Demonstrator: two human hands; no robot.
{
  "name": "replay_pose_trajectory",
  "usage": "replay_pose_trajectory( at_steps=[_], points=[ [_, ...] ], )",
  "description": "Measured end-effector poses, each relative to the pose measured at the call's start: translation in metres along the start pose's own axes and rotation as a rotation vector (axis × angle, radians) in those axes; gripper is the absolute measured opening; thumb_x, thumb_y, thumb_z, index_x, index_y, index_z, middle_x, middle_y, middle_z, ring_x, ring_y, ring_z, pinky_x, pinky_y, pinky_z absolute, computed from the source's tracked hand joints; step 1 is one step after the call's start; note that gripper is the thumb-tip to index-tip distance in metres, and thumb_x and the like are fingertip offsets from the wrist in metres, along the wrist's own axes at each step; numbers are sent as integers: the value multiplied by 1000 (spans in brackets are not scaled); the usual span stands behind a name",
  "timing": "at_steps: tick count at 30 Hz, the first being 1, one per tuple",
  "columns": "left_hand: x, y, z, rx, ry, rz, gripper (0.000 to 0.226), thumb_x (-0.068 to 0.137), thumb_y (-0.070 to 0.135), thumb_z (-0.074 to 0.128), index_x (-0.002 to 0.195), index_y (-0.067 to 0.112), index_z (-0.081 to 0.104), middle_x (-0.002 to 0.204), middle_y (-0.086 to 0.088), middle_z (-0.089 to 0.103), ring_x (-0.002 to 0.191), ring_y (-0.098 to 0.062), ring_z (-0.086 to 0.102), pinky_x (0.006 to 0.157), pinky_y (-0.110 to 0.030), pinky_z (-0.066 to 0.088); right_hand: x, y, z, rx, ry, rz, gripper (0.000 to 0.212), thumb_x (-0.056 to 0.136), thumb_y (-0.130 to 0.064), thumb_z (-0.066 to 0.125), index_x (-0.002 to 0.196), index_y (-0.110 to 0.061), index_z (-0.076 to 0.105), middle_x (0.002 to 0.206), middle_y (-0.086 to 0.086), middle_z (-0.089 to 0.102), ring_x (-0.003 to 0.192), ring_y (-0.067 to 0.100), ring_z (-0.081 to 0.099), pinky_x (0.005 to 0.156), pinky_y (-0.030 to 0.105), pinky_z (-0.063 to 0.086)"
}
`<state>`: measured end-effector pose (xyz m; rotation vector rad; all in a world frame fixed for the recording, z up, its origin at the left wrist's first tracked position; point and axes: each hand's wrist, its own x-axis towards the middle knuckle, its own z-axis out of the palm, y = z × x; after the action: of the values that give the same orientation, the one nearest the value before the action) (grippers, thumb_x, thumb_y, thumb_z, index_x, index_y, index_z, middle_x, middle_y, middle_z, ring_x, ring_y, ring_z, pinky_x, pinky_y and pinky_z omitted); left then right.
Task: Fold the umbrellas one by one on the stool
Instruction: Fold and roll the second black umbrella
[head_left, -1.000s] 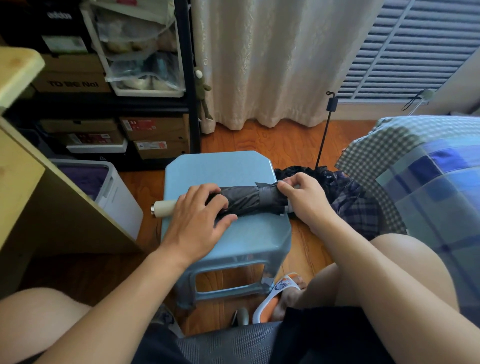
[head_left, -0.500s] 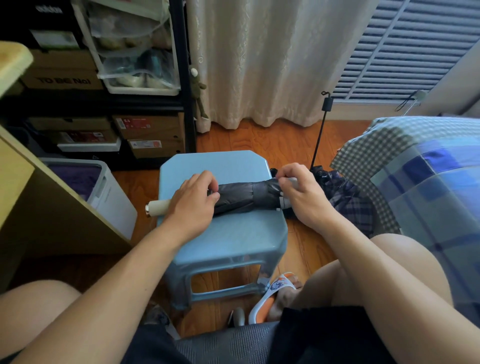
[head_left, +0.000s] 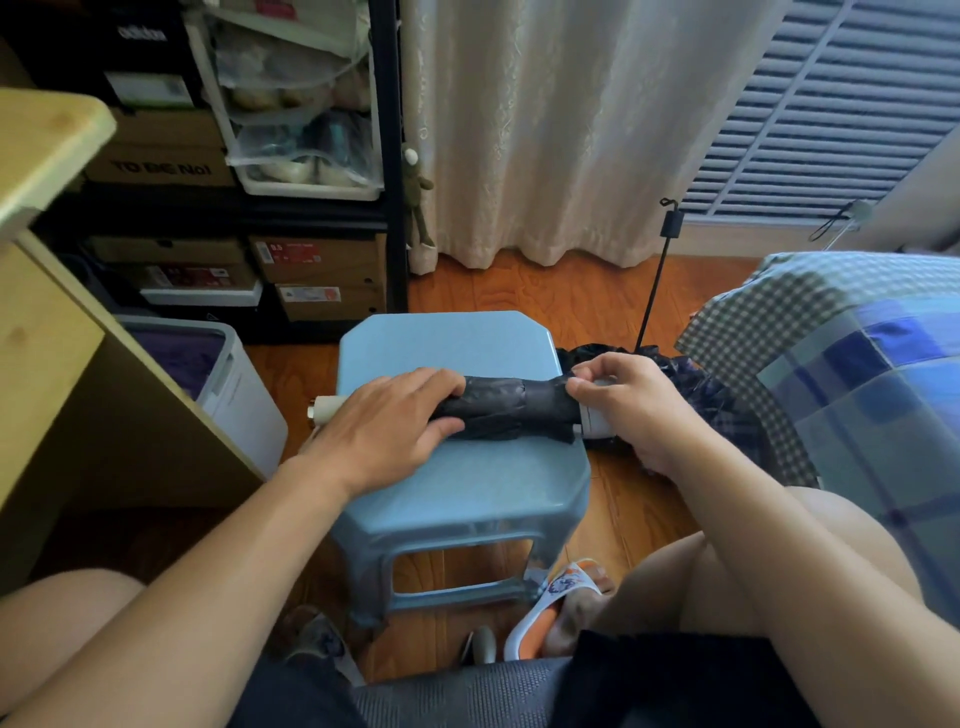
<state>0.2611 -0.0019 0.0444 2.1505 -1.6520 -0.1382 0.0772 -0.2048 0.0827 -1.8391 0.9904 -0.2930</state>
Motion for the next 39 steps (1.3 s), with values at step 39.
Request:
replay_pose_trajectory(
  at_steps=[39],
  points=[
    [2,28,22,-190,219,-303,15,98,26,62,90,20,51,95,0,60,90,-24,52,79,-47,47,13,-6,19,-212,148,110,26,101,-22,63,76,-14,65,82,2,62,81,19,59,66,29,47]
  ],
)
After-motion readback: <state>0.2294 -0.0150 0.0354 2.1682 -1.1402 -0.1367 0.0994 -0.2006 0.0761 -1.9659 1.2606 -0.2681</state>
